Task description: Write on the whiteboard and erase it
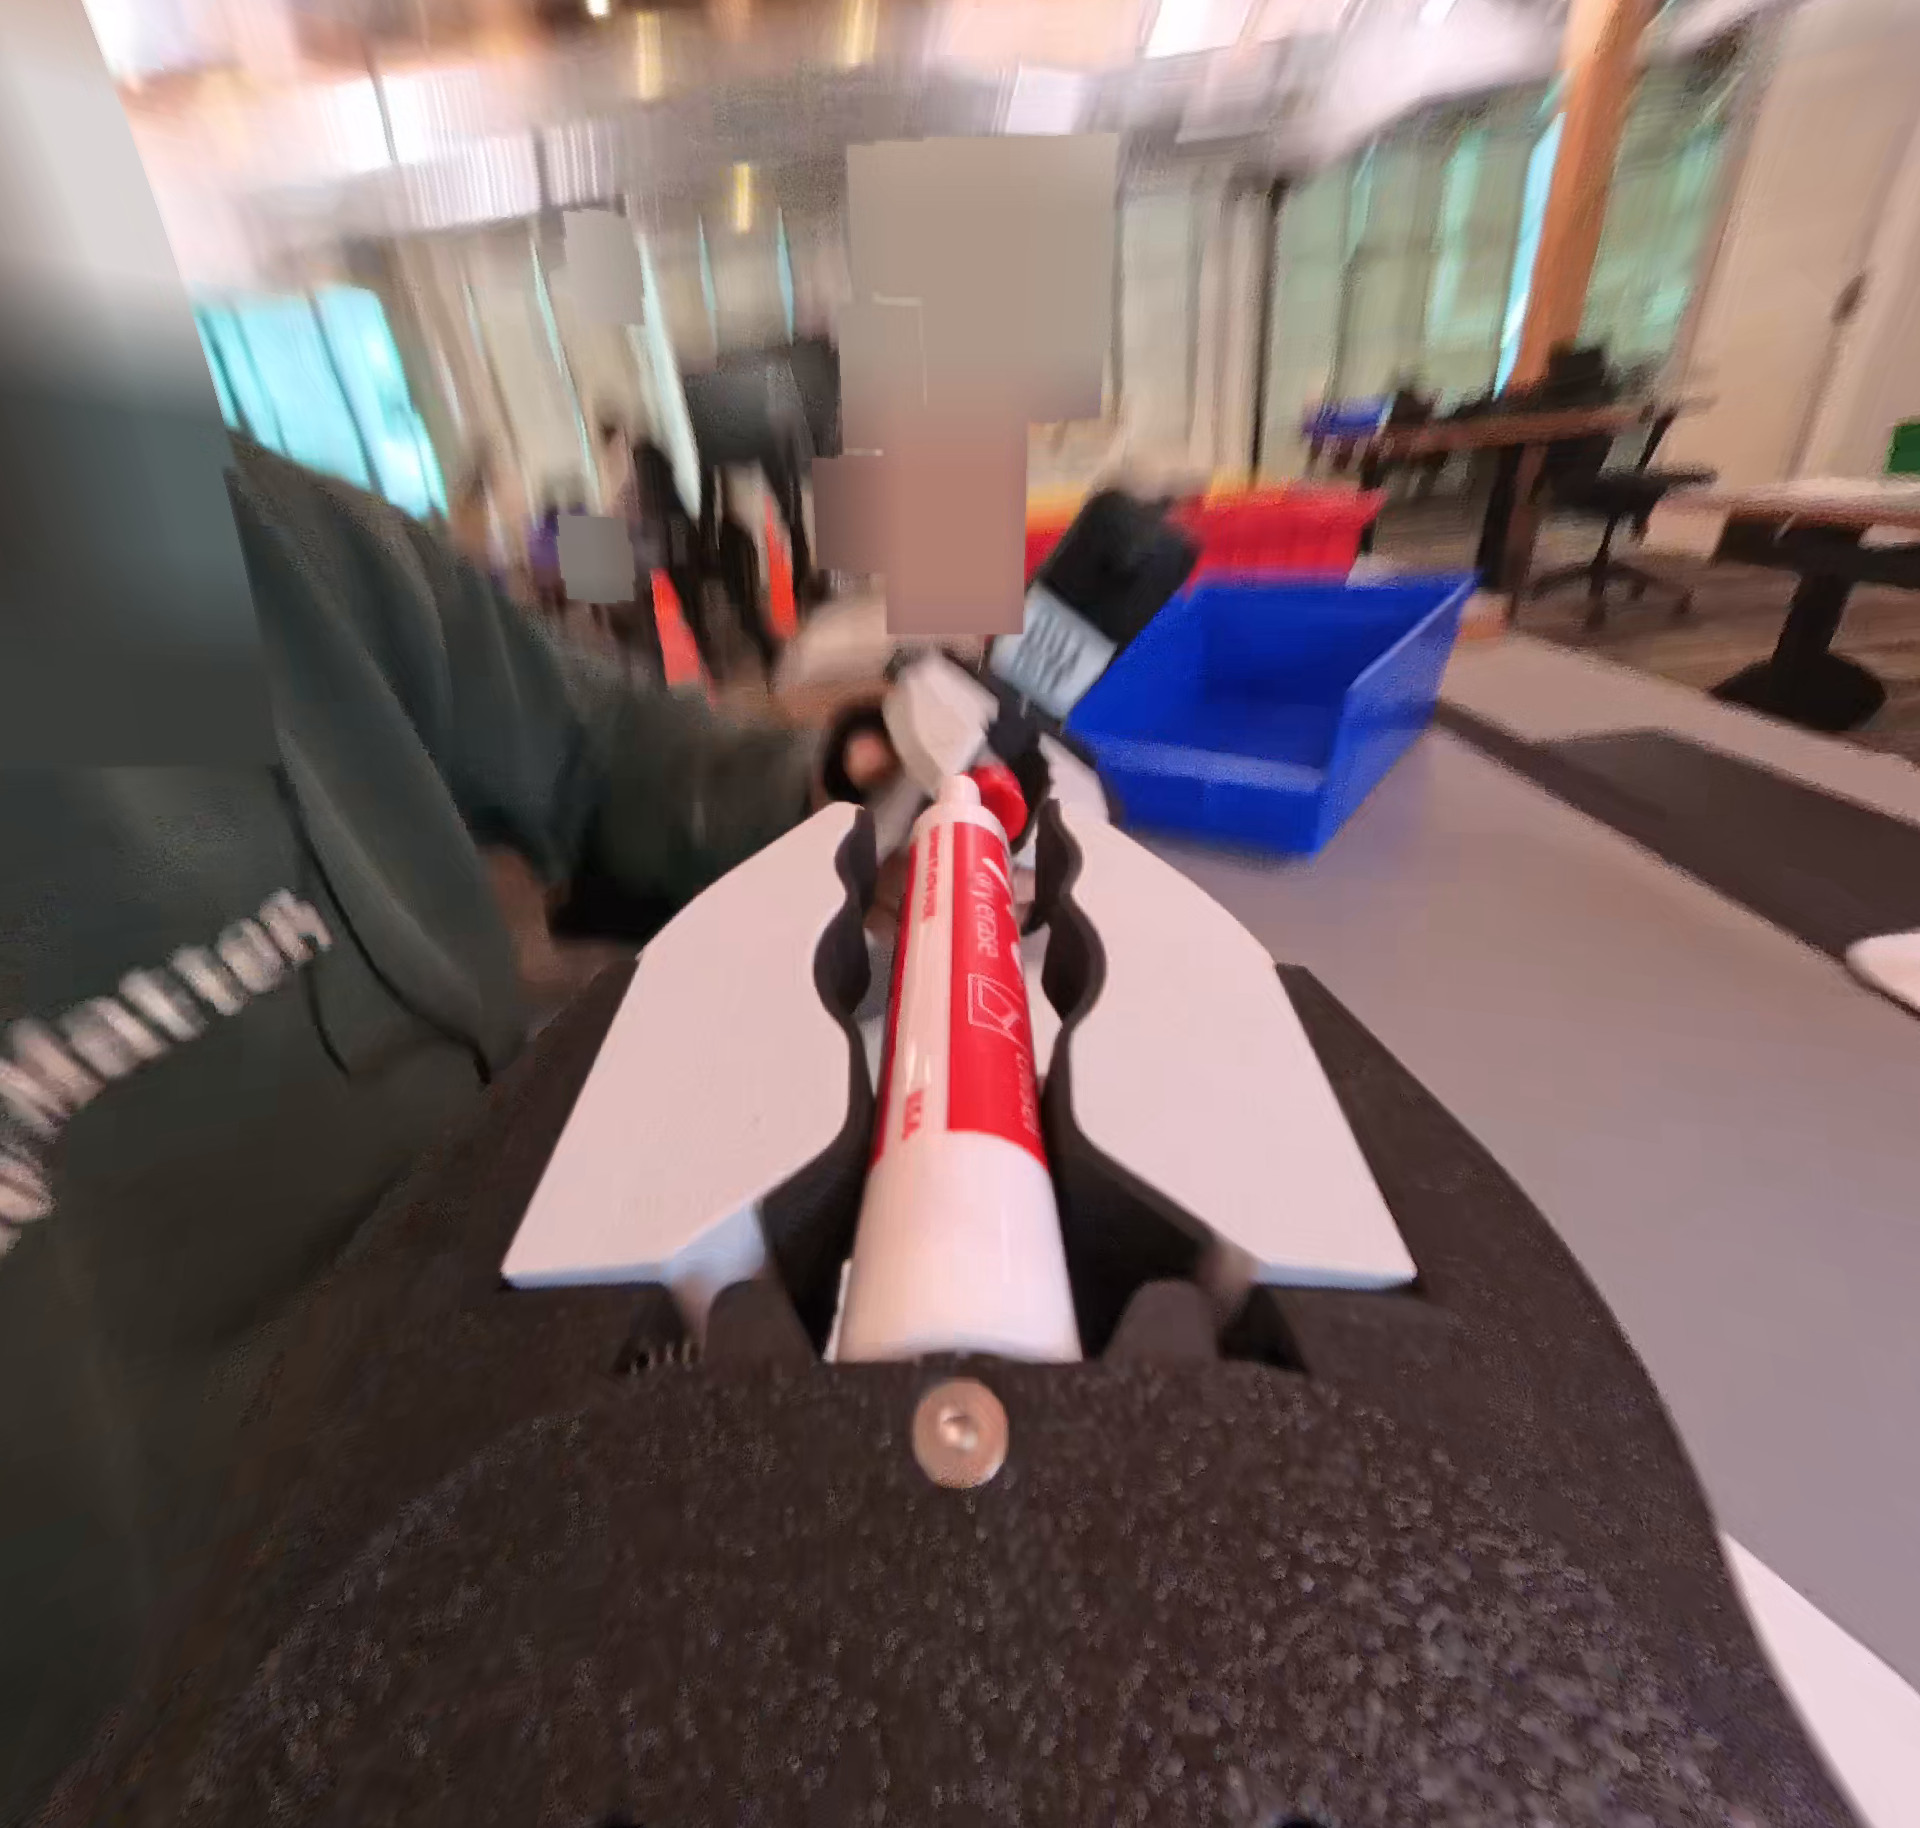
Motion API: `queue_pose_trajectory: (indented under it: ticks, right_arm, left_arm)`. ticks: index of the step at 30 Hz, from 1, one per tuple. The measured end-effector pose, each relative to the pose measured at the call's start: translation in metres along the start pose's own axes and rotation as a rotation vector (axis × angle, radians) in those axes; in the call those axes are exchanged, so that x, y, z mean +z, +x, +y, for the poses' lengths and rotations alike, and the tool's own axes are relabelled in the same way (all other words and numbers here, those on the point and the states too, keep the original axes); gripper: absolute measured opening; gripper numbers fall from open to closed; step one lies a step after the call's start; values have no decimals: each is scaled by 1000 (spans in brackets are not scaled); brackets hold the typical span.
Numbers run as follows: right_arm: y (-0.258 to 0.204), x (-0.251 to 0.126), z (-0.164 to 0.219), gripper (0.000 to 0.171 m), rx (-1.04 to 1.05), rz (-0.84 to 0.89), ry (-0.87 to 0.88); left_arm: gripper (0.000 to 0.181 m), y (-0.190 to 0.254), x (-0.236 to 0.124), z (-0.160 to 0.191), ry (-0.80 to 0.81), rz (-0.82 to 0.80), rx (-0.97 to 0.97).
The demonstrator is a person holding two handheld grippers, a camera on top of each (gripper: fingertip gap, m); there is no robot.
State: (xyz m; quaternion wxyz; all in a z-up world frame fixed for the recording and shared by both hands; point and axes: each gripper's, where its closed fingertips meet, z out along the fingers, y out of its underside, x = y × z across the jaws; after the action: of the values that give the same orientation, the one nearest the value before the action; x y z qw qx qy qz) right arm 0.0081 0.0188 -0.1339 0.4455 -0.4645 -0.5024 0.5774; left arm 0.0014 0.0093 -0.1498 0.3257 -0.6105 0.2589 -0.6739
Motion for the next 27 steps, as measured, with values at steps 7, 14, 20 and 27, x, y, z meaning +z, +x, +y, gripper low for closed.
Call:
queue_pose_trajectory:
  ticks: [7, 14, 20, 27]
  right_arm:
    - [30, -32, -9, 33, -41, 121, 6]
    - [43, -32, 8, 33, -5, 154, -56]
    - [46, -29, 27, 34, -28, 216, -165]
    - [45, -8, 59, 34, -31, 201, -320]
  left_arm:
    - [20, 1, -45, -54, 105, -215, 369]
    - [20, -21, -52, -38, 40, -395, 498]
    - [20, -14, -60, -47, 16, -488, 590]
    - [20, -32, -102, -10, -28, -610, 515]
